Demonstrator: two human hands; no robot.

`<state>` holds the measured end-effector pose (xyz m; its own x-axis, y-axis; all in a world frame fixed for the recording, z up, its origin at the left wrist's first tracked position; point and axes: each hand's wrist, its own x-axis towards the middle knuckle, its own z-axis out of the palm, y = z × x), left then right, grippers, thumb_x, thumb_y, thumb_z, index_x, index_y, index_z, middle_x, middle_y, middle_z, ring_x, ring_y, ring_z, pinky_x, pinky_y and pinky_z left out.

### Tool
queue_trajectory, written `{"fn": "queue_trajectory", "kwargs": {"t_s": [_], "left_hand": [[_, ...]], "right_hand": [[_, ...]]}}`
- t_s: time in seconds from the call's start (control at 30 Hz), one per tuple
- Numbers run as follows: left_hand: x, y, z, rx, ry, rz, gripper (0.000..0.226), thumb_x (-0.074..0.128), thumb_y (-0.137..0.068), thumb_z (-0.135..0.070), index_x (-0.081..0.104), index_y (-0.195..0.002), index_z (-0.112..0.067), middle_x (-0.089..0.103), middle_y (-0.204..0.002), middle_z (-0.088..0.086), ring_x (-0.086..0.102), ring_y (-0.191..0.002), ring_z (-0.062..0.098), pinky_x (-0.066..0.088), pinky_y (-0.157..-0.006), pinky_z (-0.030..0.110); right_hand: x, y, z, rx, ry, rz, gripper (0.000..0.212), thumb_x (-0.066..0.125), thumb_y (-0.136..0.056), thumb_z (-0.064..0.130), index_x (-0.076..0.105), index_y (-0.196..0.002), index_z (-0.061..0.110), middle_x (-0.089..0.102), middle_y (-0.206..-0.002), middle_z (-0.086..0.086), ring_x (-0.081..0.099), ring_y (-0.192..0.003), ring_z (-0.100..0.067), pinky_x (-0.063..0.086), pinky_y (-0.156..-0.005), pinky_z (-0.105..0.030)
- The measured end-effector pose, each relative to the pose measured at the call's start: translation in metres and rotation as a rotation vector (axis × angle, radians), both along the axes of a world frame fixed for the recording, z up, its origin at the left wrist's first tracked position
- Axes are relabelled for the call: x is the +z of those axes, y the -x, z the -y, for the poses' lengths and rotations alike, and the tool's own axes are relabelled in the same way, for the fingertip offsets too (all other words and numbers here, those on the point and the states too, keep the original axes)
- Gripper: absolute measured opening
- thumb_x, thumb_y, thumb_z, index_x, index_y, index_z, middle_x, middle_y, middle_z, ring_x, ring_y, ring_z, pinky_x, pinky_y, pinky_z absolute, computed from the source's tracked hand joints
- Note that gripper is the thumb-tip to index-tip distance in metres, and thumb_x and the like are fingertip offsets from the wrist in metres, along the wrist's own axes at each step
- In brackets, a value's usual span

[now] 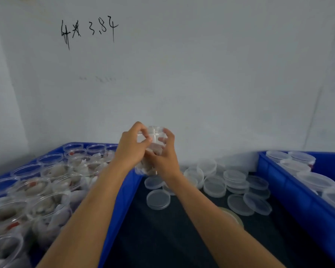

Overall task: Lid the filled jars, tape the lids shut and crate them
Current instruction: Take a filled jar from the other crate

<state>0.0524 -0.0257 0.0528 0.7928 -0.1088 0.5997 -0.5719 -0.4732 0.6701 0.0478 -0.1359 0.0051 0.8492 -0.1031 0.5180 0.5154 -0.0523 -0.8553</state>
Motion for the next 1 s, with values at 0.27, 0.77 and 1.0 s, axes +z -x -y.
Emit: {"fn": "queue_trajectory", "kwargs": {"t_s": [0.27, 0.77, 1.0], "left_hand": [[-0.12, 0.023, 0.041, -0.261, 0.123, -0.182, 0.02, 0.07, -0.087, -0.017, 0.056, -0.095, -0.028, 0.057, -0.114, 0.0, 0.058, -0.109, 0.016, 0.052, -0.089, 0.03], [-0.215, -0.002, 0.056, -0.543, 0.156, -0.578, 0.107, 0.084, -0.061, -0.031, 0.014, -0.141, -0.048, 0.047, -0.122, -0.021, 0.056, -0.103, -0.014, 0.048, -0.07, 0.006], [-0.221, 0.001, 0.064, -0.364, 0.112, -0.388, 0.111, 0.094, -0.052, -0.028, 0.019, -0.132, -0.046, 0.052, -0.113, -0.025, 0.055, -0.098, -0.018, 0.046, -0.065, 0.002]], "right_hand": [[-0.104, 0.042, 0.047, -0.195, -0.026, -0.127, 0.074, 0.076, -0.078, 0.002, 0.035, -0.136, 0.022, 0.06, -0.123, -0.005, 0.063, -0.111, -0.018, 0.049, -0.099, -0.047], [-0.158, 0.048, 0.069, -0.158, -0.14, -0.1, 0.087, 0.076, -0.065, 0.003, 0.032, -0.135, 0.031, 0.055, -0.131, -0.006, 0.059, -0.118, -0.021, 0.051, -0.099, -0.045], [-0.148, 0.057, 0.067, -0.152, -0.12, -0.164, 0.092, 0.077, -0.067, 0.012, 0.024, -0.141, 0.025, 0.049, -0.136, -0.004, 0.054, -0.123, -0.018, 0.048, -0.102, -0.038]]}}
